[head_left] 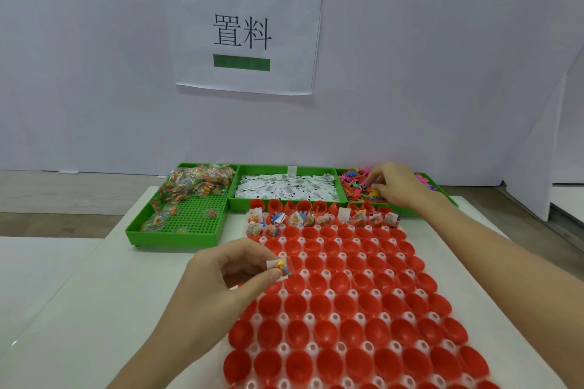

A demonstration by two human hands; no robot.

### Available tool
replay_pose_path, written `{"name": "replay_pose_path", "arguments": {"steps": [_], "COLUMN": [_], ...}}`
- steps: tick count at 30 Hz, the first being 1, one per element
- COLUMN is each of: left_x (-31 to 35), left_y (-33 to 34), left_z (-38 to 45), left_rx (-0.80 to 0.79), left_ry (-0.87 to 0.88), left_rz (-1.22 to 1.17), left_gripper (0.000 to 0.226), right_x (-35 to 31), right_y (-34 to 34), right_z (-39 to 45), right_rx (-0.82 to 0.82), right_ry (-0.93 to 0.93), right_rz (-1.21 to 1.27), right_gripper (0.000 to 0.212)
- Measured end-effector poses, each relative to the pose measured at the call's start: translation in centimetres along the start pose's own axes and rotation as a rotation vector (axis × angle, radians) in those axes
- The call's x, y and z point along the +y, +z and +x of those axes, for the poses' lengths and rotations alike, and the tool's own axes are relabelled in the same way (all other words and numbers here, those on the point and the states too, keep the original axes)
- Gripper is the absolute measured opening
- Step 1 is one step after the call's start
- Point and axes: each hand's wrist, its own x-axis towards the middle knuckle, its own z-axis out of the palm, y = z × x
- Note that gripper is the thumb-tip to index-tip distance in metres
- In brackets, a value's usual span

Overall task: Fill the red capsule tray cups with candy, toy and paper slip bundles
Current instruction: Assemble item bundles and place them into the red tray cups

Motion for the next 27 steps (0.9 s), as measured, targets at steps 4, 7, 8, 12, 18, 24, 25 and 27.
{"name": "replay_pose_path", "arguments": {"steps": [4, 7, 8, 12, 18, 24, 25, 27], "left_x": [-0.1, 0.1, 0.1, 0.4, 0.7, 0.7, 0.7, 0.7], "left_y": [-0.4, -0.7, -0.7, -0.7, -0.5, -0.3, -0.3, -0.3], "left_z": [0.2, 0.3, 0.3, 0.3, 0.2, 0.1, 0.1, 0.0], "left_rx": [0.039, 0.056, 0.059, 0.056, 0.061, 0.059, 0.058, 0.050], "left_ry": [-0.021, -0.046, -0.051, -0.061, -0.090, -0.112, -0.114, -0.112], "left_rz": [0.009, 0.009, 0.013, 0.014, -0.013, -0.050, -0.049, -0.041], "left_gripper": [0.013, 0.013, 0.013, 0.010, 0.014, 0.014, 0.015, 0.017], "right_x": [1.3, 1.3, 1.3, 1.2, 1.8, 1.6, 1.4, 0.6], "right_y": [1.0, 1.0, 0.8, 0.8, 0.2, -1.2, -1.4, -1.9], "right_z": [1.4, 2.4, 2.6, 2.8, 1.7, 0.3, -0.1, -1.0], "right_rx": [-0.050, -0.106, -0.127, -0.150, -0.086, 0.100, 0.135, 0.206], "right_ry": [-0.103, -0.138, -0.138, -0.142, -0.123, -0.147, -0.136, -0.123], "right_rz": [-0.120, -0.174, -0.187, -0.235, -0.178, -0.026, 0.009, 0.094], "right_gripper": [0.021, 0.017, 0.017, 0.015, 0.009, 0.013, 0.014, 0.015]}}
